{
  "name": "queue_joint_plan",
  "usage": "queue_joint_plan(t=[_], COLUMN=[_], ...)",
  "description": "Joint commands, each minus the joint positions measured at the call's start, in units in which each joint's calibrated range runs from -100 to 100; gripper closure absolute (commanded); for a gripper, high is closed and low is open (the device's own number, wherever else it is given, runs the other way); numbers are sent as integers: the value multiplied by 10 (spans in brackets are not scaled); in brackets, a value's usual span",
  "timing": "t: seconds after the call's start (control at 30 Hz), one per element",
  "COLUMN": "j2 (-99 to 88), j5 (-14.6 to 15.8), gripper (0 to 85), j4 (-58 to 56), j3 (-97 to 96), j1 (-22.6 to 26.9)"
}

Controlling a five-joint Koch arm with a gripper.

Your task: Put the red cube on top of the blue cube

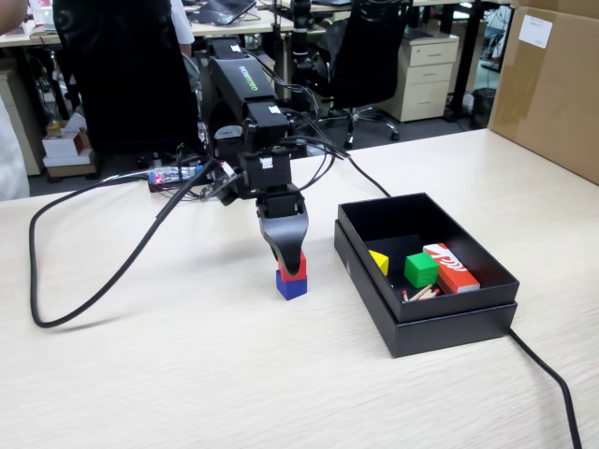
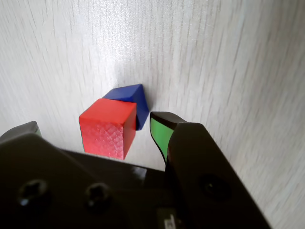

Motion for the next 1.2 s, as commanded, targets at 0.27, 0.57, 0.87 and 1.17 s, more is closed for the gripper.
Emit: queue_joint_plan(t=[0.27,0.57,0.87,1.17], j2=[-340,-592,-818,-825], j5=[-14,-30,-35,-34], gripper=[376,374,379,380], j4=[21,21,182,338], j3=[-140,-315,-590,-723], j1=[-3,-8,-18,-23])
